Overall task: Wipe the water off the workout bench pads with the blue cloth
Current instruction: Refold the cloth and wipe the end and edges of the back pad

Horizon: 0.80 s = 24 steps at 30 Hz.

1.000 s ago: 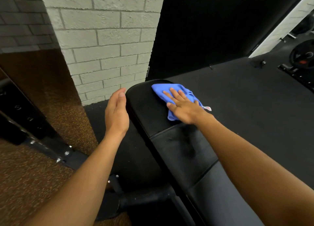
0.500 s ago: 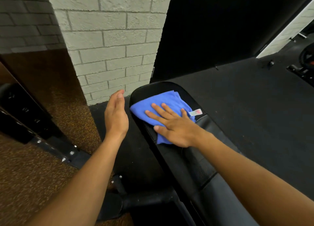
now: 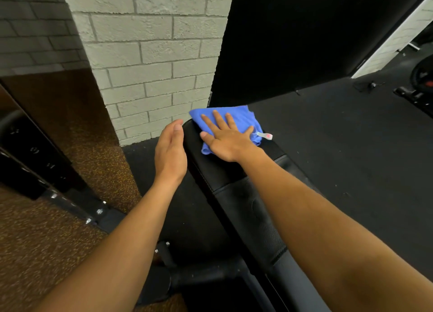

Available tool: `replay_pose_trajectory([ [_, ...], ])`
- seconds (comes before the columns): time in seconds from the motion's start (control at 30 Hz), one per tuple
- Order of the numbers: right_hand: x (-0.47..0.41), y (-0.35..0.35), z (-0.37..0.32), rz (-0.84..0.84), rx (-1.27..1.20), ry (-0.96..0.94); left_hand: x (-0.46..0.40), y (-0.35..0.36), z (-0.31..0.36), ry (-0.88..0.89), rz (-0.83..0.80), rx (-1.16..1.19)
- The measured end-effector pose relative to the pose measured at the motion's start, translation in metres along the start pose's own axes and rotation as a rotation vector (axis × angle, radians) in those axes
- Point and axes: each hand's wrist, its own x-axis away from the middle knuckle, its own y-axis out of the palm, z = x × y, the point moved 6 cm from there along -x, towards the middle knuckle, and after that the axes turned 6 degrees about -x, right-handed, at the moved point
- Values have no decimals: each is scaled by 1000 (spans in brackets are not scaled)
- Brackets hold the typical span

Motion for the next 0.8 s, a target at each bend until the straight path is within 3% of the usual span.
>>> replay_pose_trajectory([
  [0.13, 28, 17, -31, -40, 19, -134, 5, 1, 5, 10, 28, 31],
  [0.3, 89, 22, 1, -133, 19, -276, 8, 10, 14, 45, 28, 12],
  [0.4, 86, 6, 35, -163, -7, -236, 8, 10, 14, 36, 26, 20],
  [0.5, 53, -10, 68, -99, -14, -78, 9, 1, 11, 21, 13, 21],
  [0.63, 11, -16, 57, -44, -25, 90, 7, -21, 7, 29, 35, -8],
  [0.8, -1, -2, -17, -61, 2, -67, 4, -43, 11, 84, 77, -21],
])
